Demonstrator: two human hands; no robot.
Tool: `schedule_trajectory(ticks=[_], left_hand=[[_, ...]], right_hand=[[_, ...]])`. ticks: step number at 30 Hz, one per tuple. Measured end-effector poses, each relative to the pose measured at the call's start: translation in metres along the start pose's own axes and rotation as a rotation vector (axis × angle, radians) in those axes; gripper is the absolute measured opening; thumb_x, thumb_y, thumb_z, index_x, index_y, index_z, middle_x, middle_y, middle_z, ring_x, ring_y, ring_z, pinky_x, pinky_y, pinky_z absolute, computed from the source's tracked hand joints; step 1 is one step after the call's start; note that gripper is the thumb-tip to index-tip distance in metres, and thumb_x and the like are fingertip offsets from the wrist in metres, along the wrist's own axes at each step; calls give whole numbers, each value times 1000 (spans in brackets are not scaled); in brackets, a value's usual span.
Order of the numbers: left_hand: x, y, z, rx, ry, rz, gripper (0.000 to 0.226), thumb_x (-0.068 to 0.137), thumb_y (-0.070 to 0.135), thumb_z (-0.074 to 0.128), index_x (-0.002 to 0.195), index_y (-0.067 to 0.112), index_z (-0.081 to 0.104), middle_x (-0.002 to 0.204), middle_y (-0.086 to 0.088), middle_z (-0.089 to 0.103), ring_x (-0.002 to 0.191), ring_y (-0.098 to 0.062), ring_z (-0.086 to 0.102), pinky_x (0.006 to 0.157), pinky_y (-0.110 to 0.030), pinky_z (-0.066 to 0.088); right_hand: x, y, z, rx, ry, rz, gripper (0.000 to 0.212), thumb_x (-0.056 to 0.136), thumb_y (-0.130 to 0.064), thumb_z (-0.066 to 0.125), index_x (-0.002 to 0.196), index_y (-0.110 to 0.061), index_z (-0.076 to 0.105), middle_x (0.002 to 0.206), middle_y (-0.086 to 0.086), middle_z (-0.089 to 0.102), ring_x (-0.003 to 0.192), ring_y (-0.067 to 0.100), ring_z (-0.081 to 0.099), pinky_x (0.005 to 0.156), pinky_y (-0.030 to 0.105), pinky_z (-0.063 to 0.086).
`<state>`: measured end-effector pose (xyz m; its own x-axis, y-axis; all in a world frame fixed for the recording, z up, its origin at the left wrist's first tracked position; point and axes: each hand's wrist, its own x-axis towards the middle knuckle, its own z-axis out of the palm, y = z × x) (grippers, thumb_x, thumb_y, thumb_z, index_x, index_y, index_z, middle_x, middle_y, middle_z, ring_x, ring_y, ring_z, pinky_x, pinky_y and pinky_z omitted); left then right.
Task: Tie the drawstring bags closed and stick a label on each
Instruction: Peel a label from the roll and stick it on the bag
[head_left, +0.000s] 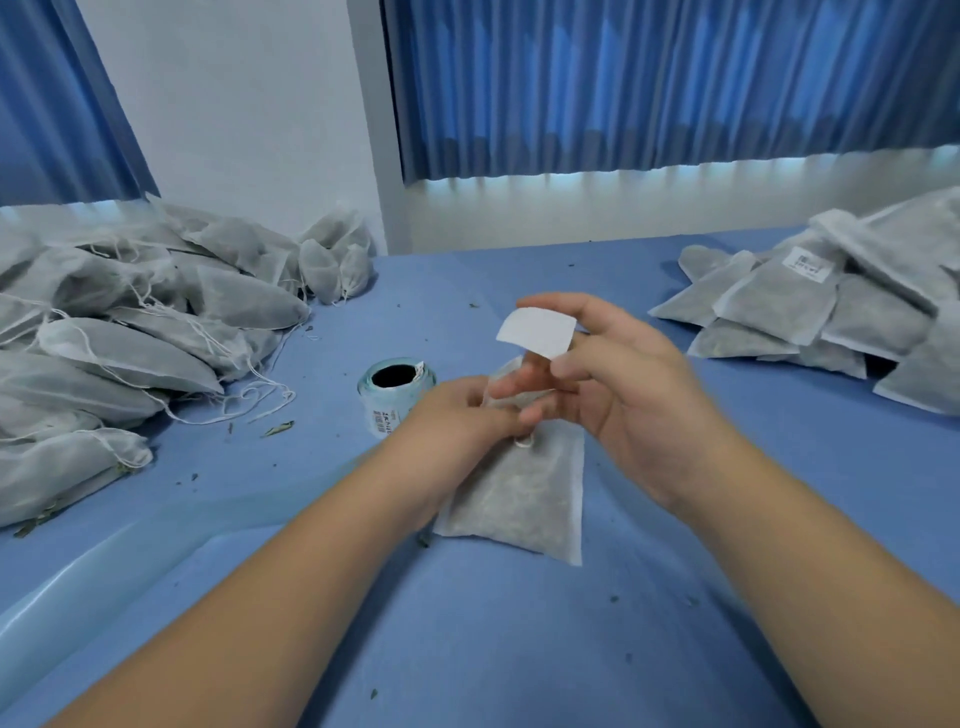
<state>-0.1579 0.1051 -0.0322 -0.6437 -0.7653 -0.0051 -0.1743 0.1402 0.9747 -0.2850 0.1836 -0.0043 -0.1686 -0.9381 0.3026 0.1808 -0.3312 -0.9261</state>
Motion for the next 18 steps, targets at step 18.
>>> schedule_trajectory(ticks=[18], left_hand=[[-12, -1, -13, -237, -153, -144, 44, 65, 8, 64, 108, 4, 69, 98, -14, 71, 89, -28, 68, 83, -39, 52]], right_hand=[[-5, 0, -9, -599, 147, -180, 34, 84, 8, 57, 85, -23, 70, 85, -7, 74, 83, 7, 69, 78, 23, 55]])
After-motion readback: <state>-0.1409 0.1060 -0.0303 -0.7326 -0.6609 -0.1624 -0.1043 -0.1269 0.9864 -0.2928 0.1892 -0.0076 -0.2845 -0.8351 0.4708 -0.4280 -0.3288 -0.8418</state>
